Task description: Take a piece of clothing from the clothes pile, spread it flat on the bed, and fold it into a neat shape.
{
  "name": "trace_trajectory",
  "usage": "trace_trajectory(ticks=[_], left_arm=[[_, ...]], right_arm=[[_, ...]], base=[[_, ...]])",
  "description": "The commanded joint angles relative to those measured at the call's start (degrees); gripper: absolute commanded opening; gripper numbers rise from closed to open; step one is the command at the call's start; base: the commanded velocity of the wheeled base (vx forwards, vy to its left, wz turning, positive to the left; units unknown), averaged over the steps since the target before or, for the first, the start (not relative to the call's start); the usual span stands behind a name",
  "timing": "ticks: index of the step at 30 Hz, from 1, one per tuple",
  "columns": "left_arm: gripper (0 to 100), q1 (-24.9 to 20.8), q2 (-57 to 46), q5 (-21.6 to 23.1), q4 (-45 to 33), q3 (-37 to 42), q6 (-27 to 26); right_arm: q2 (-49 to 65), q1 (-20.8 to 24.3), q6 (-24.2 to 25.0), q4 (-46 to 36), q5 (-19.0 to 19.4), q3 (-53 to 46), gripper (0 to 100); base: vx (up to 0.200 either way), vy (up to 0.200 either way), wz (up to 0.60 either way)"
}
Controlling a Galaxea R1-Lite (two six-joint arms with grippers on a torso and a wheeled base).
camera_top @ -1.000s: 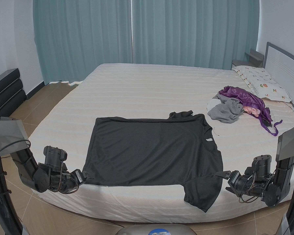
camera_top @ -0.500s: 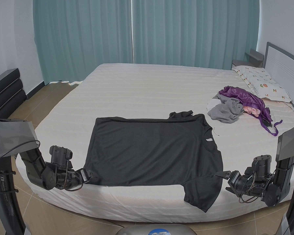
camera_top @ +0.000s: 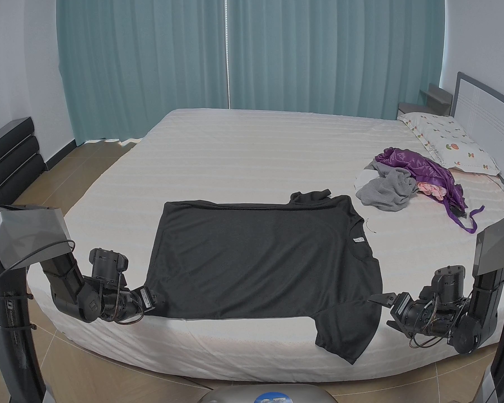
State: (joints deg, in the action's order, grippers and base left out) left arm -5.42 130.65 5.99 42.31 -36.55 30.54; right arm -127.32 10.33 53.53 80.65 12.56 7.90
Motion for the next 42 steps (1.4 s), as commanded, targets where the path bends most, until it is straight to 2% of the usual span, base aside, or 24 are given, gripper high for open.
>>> trace_trajectory(ticks=[1, 6, 15, 20, 22, 25, 29, 36, 41, 42], left_arm=[[0, 0.06, 0.49, -0.01, -0.04, -0.45, 0.05], [0, 0.06, 0.4, -0.1, -0.04, -0.19, 0.05], [0, 3.49, -2.15, -0.8, -0.04, 1.65, 0.05], [0, 3.23, -3.47, -0.8, 0.05, 3.24, 0.05], [0, 3.05, -3.29, -0.8, 0.05, 3.68, 0.22], [0, 3.05, -3.29, -0.71, 0.05, 3.76, 0.75], [0, 3.14, -3.21, -0.45, 0.31, 4.38, 0.75], [0, 3.05, -2.94, -0.36, 0.4, 4.91, 1.19], [0, 3.05, -2.94, -0.36, 0.4, 4.99, 1.72], [0, 3.05, -2.94, -0.36, 0.4, 4.99, 2.07]], right_arm=[[-0.03, -0.04, 0.0, 0.03, 0.01, 0.1, 100], [0.05, -0.04, 0.0, 0.03, 0.01, 0.1, 100], [0.14, -0.22, -0.36, -0.06, -0.34, -0.17, 100], [-0.47, -0.66, -1.94, -0.5, -1.31, -0.25, 100], [-3.02, -0.75, -4.22, -0.32, -3.15, -0.25, 100], [-6.45, -0.75, -5.01, 0.12, -5.09, 0.45, 100], [-8.82, -0.66, -5.36, 1.0, -6.58, 3.79, 100], [-10.85, -1.27, -5.63, -0.23, -6.76, 11.08, 100], [-11.37, -1.98, -5.89, -4.28, -7.11, 16.97, 100], [-11.37, -2.5, -6.42, -7.09, -7.19, 19.08, 100]], base=[[0.0, 0.0, 0.0], [0.0, 0.0, 0.0], [0.0, 0.0, 0.0], [0.0, 0.0, 0.0], [0.0, 0.0, 0.0], [0.0, 0.0, 0.0], [0.0, 0.0, 0.0], [0.0, 0.0, 0.0], [0.0, 0.0, 0.0], [0.0, 0.0, 0.0]])
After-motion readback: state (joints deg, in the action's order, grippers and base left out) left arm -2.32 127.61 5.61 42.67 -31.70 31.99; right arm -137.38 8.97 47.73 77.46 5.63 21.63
